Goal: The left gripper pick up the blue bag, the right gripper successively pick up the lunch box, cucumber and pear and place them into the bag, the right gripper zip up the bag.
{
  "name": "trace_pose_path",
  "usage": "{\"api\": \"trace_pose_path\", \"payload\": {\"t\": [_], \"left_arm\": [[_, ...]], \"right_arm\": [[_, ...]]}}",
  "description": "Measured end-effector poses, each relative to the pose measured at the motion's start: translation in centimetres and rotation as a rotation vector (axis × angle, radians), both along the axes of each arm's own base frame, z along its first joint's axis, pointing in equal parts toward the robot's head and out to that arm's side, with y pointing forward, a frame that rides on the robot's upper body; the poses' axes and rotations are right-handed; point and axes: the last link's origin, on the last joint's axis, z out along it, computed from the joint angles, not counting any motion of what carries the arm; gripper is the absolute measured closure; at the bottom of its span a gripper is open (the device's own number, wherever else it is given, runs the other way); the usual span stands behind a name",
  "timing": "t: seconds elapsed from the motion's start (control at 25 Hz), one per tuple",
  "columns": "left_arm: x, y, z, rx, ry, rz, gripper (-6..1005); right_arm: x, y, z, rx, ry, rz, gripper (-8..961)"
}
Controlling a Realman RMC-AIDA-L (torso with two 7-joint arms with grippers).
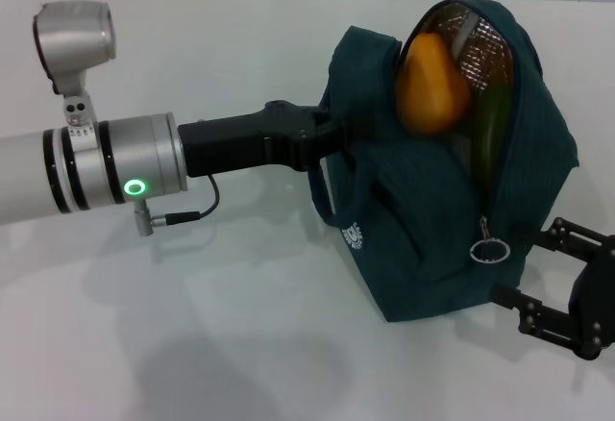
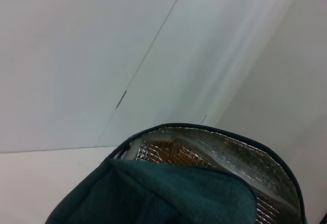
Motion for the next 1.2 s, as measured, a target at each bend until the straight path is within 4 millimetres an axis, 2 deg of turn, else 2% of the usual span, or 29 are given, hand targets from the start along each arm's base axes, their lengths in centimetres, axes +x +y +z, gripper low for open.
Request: {"api": "trace_pose_path", "payload": {"t": [1.2], "left_arm": [[0.1,0.0,0.0,-0.001,0.001,-0.003,963]], "right_arm": [[-0.5,0.0,-1.6,-0.059,0.05,-0.04,313]]}}
